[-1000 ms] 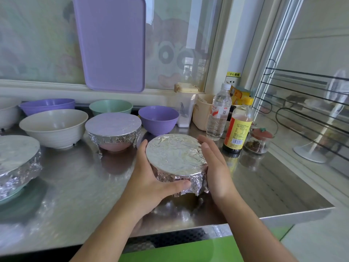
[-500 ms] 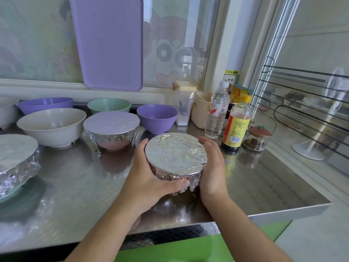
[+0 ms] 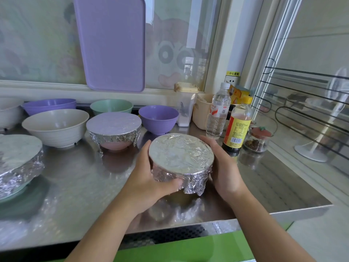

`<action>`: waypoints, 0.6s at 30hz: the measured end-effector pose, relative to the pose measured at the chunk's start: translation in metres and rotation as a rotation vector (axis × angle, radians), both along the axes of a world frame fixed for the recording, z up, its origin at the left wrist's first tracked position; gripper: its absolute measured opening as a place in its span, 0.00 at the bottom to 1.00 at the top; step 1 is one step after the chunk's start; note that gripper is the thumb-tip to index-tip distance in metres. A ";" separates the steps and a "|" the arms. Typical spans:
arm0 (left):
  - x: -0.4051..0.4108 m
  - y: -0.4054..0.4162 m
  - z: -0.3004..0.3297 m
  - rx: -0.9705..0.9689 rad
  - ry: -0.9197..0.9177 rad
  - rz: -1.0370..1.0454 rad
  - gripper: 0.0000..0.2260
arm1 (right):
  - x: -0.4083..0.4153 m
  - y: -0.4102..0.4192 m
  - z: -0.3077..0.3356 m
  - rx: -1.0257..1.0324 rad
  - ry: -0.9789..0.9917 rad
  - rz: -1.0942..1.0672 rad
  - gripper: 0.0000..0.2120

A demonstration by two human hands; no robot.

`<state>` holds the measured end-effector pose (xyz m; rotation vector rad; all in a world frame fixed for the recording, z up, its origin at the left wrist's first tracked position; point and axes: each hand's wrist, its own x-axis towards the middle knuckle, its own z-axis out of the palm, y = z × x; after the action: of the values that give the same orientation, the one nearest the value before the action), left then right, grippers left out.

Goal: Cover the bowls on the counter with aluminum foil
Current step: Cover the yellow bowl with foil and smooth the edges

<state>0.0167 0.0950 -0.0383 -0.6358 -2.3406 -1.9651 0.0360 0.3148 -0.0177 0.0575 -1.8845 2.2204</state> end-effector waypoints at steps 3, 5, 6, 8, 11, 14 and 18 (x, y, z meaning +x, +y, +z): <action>-0.002 -0.002 0.000 0.048 -0.026 -0.007 0.54 | 0.008 0.013 -0.006 0.154 0.006 0.145 0.45; -0.002 -0.002 0.000 0.073 -0.037 -0.012 0.50 | 0.014 0.019 -0.007 0.274 -0.010 0.191 0.57; 0.000 -0.001 0.000 0.069 -0.037 -0.014 0.50 | 0.015 0.021 -0.008 0.312 -0.018 0.200 0.60; 0.003 0.000 0.002 0.068 -0.039 -0.026 0.55 | 0.016 0.019 -0.008 0.346 -0.033 0.201 0.61; 0.008 0.004 0.007 0.027 -0.053 -0.040 0.68 | 0.015 0.013 -0.007 0.426 0.001 0.154 0.53; 0.007 0.008 0.006 -0.003 -0.024 0.003 0.72 | 0.018 0.007 -0.007 0.469 0.047 0.072 0.48; 0.001 0.010 -0.001 0.015 0.030 0.057 0.58 | 0.021 0.002 -0.009 0.490 0.025 0.008 0.49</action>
<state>0.0178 0.1050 -0.0392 -0.5875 -2.2973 -1.9341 0.0572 0.3164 -0.0272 0.1715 -2.3664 1.7010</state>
